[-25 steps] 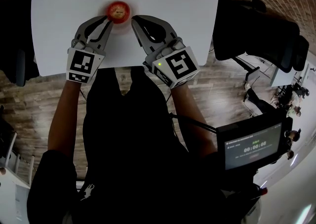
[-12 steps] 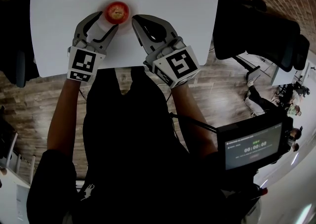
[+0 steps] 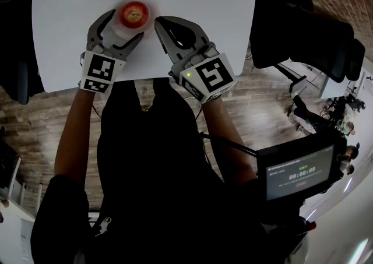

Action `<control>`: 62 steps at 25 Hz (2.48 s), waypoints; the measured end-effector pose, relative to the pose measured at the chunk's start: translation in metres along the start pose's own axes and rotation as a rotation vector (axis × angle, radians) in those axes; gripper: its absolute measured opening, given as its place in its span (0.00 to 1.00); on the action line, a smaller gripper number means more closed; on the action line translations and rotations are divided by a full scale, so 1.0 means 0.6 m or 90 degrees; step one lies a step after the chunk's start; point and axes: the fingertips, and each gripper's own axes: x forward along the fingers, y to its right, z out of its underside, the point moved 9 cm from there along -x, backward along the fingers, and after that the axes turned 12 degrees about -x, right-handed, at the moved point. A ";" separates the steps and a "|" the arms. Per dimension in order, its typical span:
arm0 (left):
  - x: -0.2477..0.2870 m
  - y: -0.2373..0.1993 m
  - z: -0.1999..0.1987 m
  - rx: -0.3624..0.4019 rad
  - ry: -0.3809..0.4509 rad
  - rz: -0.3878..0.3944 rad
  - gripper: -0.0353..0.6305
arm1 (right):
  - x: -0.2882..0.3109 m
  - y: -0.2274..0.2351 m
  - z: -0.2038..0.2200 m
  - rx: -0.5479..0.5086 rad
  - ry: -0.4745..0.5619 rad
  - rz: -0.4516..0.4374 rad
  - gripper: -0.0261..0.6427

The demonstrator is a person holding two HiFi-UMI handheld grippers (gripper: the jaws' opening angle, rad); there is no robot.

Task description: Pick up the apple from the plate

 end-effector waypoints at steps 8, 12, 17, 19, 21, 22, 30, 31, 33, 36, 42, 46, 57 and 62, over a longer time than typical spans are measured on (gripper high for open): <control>0.024 -0.005 0.006 0.018 -0.025 -0.003 0.75 | -0.007 0.003 0.003 0.004 -0.001 0.006 0.04; 0.033 -0.009 0.009 0.031 -0.032 -0.006 0.75 | -0.009 0.004 0.005 0.006 -0.007 0.009 0.04; 0.043 -0.008 0.015 0.043 -0.045 -0.009 0.75 | -0.010 0.005 0.003 0.007 -0.006 0.011 0.04; 0.045 -0.008 0.017 0.045 -0.043 -0.011 0.75 | -0.010 0.004 0.001 0.004 -0.008 0.010 0.04; 0.048 -0.007 0.014 0.047 -0.041 -0.013 0.75 | -0.011 0.004 0.003 0.005 -0.008 0.010 0.04; 0.050 -0.007 0.015 0.048 -0.043 -0.014 0.75 | -0.012 0.004 0.005 0.005 -0.007 0.011 0.04; 0.062 -0.009 0.015 0.039 -0.044 -0.021 0.75 | -0.016 0.008 0.005 0.005 -0.009 0.016 0.04; 0.064 -0.009 0.014 0.038 -0.045 -0.021 0.75 | -0.017 0.008 0.006 0.006 -0.008 0.017 0.04; 0.068 -0.009 0.012 0.039 -0.047 -0.022 0.75 | -0.019 0.009 0.006 0.007 -0.009 0.019 0.04; 0.071 -0.009 0.011 0.040 -0.043 -0.026 0.75 | -0.022 0.010 0.007 0.007 -0.009 0.021 0.04; 0.081 -0.003 0.008 0.032 -0.040 -0.031 0.73 | -0.032 0.017 0.014 0.009 -0.011 0.028 0.04; 0.085 -0.005 0.009 0.033 -0.042 -0.032 0.68 | -0.034 0.020 0.016 0.009 -0.012 0.027 0.04; 0.076 0.002 -0.013 0.029 -0.028 -0.036 0.68 | -0.042 0.022 0.002 -0.004 0.005 0.028 0.04; 0.059 0.009 -0.029 0.033 -0.019 -0.039 0.68 | -0.046 0.015 -0.015 -0.012 0.016 0.021 0.04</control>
